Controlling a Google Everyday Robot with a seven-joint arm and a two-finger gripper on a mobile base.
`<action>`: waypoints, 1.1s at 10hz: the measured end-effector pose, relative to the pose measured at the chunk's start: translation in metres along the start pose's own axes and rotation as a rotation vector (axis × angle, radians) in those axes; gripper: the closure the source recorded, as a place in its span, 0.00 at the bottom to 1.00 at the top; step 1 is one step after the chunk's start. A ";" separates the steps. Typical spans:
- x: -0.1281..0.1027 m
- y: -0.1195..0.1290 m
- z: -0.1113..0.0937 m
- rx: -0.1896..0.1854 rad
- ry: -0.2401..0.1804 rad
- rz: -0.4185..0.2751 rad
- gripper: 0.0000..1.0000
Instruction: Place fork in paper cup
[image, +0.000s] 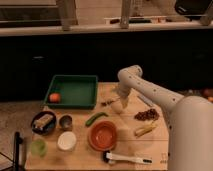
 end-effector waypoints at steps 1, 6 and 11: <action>-0.003 0.000 0.007 -0.016 -0.015 0.004 0.20; -0.015 -0.003 0.026 -0.044 -0.087 0.016 0.24; -0.012 -0.001 0.031 -0.052 -0.100 0.033 0.76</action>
